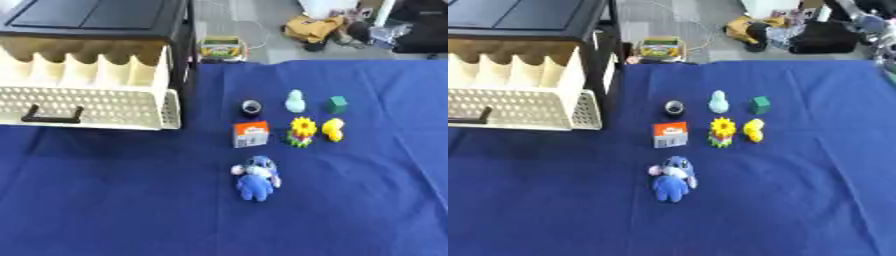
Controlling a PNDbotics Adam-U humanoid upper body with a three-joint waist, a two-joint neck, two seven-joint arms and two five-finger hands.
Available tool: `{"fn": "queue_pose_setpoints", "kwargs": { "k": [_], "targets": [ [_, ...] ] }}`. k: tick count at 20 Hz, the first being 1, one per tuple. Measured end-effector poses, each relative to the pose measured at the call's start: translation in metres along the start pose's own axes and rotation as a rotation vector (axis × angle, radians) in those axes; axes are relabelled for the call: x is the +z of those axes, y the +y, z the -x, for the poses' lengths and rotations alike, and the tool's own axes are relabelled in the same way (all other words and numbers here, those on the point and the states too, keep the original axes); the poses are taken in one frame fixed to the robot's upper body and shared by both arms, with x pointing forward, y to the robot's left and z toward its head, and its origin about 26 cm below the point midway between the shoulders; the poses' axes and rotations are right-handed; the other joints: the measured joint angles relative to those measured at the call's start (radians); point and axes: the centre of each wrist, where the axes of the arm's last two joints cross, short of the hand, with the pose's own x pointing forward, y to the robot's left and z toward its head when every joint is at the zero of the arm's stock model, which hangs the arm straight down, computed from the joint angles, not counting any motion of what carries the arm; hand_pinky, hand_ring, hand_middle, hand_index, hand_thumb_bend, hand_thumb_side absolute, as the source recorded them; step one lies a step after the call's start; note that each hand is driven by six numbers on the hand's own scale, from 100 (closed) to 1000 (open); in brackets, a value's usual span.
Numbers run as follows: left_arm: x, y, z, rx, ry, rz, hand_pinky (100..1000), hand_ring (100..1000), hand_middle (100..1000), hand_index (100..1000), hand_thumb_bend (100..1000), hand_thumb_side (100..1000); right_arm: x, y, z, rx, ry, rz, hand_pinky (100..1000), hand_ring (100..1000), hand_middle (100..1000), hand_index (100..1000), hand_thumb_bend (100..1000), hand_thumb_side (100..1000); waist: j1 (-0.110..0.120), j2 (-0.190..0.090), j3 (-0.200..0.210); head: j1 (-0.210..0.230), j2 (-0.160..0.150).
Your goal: Pick up objects from table and place into drawer.
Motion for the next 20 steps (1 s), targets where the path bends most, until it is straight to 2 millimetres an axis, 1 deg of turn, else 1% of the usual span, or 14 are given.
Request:
{"fn": "queue_pose_setpoints", "kwargs": {
  "k": [1, 3, 6, 9, 13, 14, 16, 20],
  "targets": [
    [0.000, 0.000, 0.000, 0.002, 0.001, 0.001, 100, 100, 100, 859, 322, 1000, -0.002, 0.003, 0.000, -0.007, 0.000, -0.022, 741, 775, 742, 919, 661, 791, 0.000, 0.000, 0.001, 0.000, 0.000],
    [0.000, 0.000, 0.000, 0.006, 0.000, 0.004, 100, 100, 100, 858, 316, 1000, -0.005, 0.008, 0.001, -0.025, 0.000, -0.071, 743, 781, 753, 920, 680, 722, 0.000, 0.000, 0.002, -0.001, 0.000],
    [0.000, 0.000, 0.000, 0.009, 0.002, 0.010, 100, 100, 100, 855, 313, 1000, -0.007, 0.016, 0.001, -0.052, -0.009, -0.158, 745, 787, 768, 927, 740, 583, -0.002, 0.000, 0.003, -0.002, 0.000],
    [0.000, 0.000, 0.000, 0.010, 0.003, 0.018, 100, 100, 100, 848, 311, 1000, -0.008, 0.019, -0.002, -0.065, -0.026, -0.245, 747, 787, 763, 932, 769, 473, -0.004, 0.000, 0.004, -0.003, 0.000],
    [0.001, -0.001, 0.000, 0.014, 0.010, 0.030, 100, 100, 100, 844, 305, 1000, -0.011, 0.019, -0.007, -0.080, -0.051, -0.327, 732, 771, 743, 923, 775, 405, -0.006, 0.000, 0.007, -0.004, 0.000],
    [0.002, -0.002, 0.000, 0.015, 0.011, 0.033, 100, 100, 100, 844, 305, 1000, -0.012, 0.019, -0.009, -0.088, -0.057, -0.343, 732, 771, 743, 923, 775, 405, -0.006, 0.000, 0.008, -0.005, 0.000],
    [0.002, -0.002, 0.000, 0.015, 0.012, 0.039, 100, 100, 100, 829, 308, 1000, -0.014, 0.020, -0.011, -0.103, -0.063, -0.371, 703, 743, 737, 916, 768, 359, -0.006, 0.000, 0.009, -0.006, 0.000],
    [0.002, -0.002, 0.000, 0.015, 0.013, 0.048, 100, 100, 100, 825, 306, 1000, -0.018, 0.023, -0.015, -0.125, -0.070, -0.423, 672, 717, 732, 923, 752, 350, -0.007, 0.000, 0.012, -0.009, 0.000]
  ]
}}
